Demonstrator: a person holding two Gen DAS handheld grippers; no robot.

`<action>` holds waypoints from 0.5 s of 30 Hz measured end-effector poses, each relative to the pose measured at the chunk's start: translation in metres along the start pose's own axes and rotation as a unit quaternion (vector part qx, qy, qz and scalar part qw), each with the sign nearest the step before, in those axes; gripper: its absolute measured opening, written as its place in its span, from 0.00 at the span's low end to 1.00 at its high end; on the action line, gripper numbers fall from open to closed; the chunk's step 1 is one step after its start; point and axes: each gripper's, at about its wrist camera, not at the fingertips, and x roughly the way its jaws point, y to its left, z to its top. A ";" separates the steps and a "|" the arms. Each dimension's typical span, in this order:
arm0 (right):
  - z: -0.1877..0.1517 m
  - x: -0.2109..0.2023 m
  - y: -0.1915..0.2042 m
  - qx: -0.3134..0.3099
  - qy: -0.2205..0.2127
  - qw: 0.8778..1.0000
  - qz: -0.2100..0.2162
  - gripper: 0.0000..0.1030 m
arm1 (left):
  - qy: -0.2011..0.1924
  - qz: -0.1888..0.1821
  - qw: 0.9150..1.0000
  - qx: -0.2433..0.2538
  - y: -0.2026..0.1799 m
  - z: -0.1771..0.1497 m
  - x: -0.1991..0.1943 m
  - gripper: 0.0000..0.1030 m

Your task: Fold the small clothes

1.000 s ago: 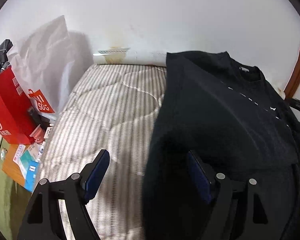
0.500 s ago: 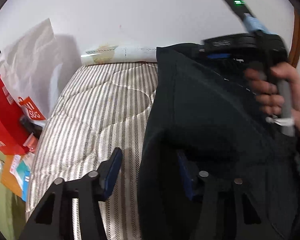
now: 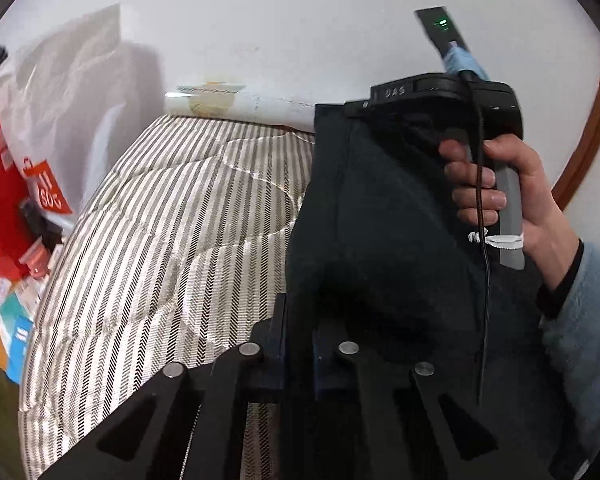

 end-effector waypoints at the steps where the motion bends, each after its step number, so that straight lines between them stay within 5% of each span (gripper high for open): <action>1: 0.004 -0.003 0.005 -0.002 -0.010 1.000 0.007 0.08 | -0.002 0.003 1.000 -0.003 0.001 0.000 -0.001 0.08; 5: 0.023 0.010 0.023 -0.005 -0.031 0.999 0.008 0.08 | -0.020 0.038 0.999 -0.003 0.004 0.002 -0.008 0.07; 12: 0.019 0.052 0.044 -0.041 -0.013 0.998 -0.040 0.09 | -0.007 0.033 0.999 -0.026 0.016 0.003 -0.005 0.07; 15: 0.013 0.053 0.048 -0.060 -0.006 0.997 -0.048 0.17 | -0.006 0.036 0.999 -0.026 0.015 0.004 -0.006 0.07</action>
